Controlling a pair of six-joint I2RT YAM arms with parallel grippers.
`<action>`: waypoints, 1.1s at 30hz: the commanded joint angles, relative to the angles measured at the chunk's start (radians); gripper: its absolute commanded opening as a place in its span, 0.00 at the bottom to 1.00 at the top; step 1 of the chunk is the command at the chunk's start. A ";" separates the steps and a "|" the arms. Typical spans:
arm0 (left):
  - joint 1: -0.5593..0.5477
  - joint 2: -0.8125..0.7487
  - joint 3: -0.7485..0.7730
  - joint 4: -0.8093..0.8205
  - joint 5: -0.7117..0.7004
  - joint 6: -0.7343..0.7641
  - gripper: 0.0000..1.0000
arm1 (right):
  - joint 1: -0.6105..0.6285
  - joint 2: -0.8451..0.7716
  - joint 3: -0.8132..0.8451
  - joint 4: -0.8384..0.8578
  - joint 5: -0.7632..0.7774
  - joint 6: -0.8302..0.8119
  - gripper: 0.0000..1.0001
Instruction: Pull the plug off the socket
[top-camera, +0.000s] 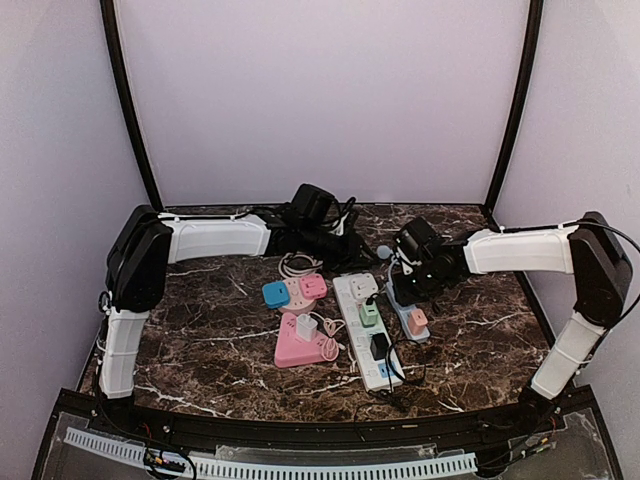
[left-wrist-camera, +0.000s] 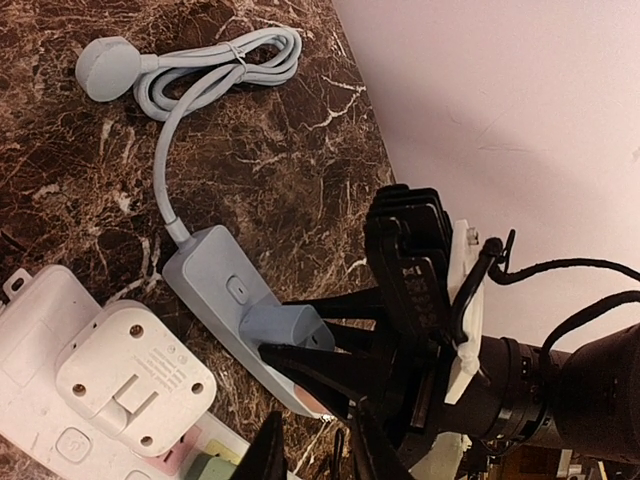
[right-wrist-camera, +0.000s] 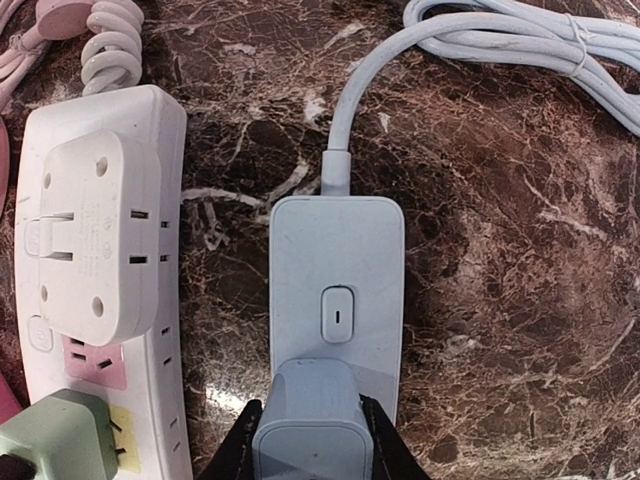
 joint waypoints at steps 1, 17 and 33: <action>-0.003 0.016 0.026 -0.027 0.031 0.006 0.22 | 0.035 -0.018 0.025 0.035 -0.001 0.009 0.18; -0.015 0.216 0.297 -0.154 0.020 0.052 0.20 | 0.039 -0.031 -0.003 0.052 0.045 0.040 0.47; -0.075 0.291 0.536 -0.443 -0.168 0.287 0.17 | 0.031 -0.212 -0.096 0.001 0.021 0.074 0.59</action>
